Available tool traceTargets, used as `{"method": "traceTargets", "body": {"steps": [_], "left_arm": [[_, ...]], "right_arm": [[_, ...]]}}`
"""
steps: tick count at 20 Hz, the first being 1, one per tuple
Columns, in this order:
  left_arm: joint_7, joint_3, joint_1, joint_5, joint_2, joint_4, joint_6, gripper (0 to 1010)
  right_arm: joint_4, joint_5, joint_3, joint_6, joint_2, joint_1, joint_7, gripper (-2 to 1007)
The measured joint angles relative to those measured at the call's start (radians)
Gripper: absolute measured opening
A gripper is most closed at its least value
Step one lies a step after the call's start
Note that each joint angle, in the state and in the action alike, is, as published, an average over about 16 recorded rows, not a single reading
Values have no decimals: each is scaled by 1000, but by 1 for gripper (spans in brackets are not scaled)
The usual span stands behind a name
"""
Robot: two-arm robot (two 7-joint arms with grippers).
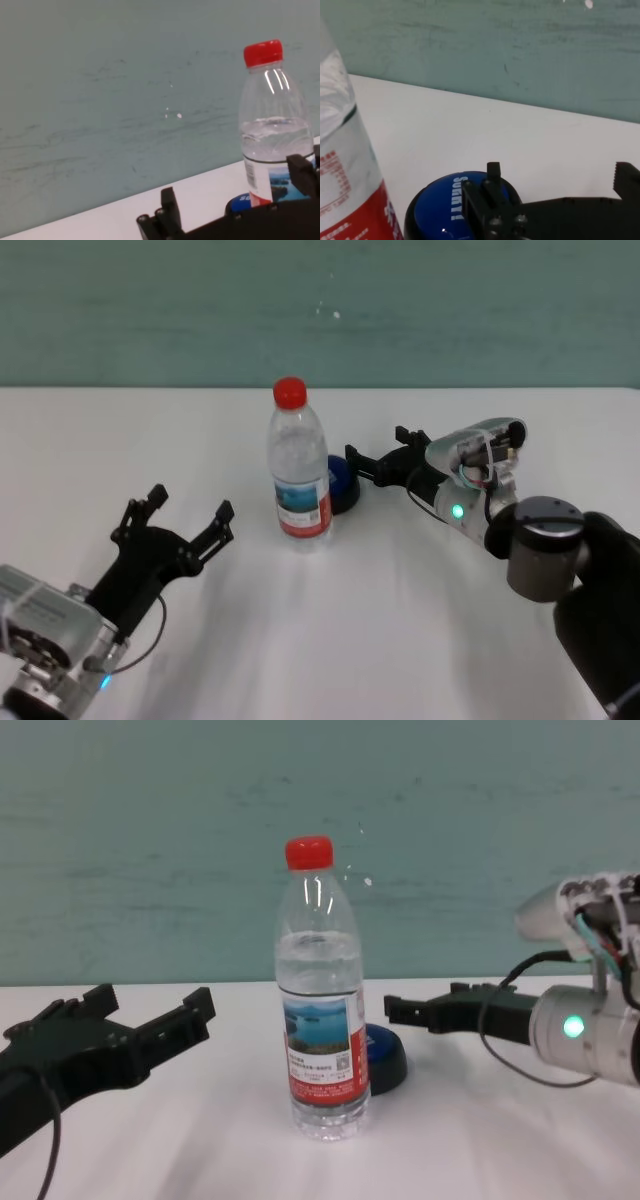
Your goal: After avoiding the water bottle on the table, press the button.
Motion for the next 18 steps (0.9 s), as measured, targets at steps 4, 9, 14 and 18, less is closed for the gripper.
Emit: {"method": "traceTargets", "body": {"steps": [4,9,14,18], "left_arm": [[0,0,0,0,0,0,0,1010],[0,0,0,0,0,0,0,1010],[0,0,0,0,0,0,0,1010],[0,0,0,0,0,0,0,1010]], "right_arm": [[-67,0,8,12,16,-34,-15,1004],[-153,0,21,26,37,-83,-35,1004],[-232,1,37,36,55,-135,-55,1004],[-296,-1,50,38,66,-180,-71,1004]]}}
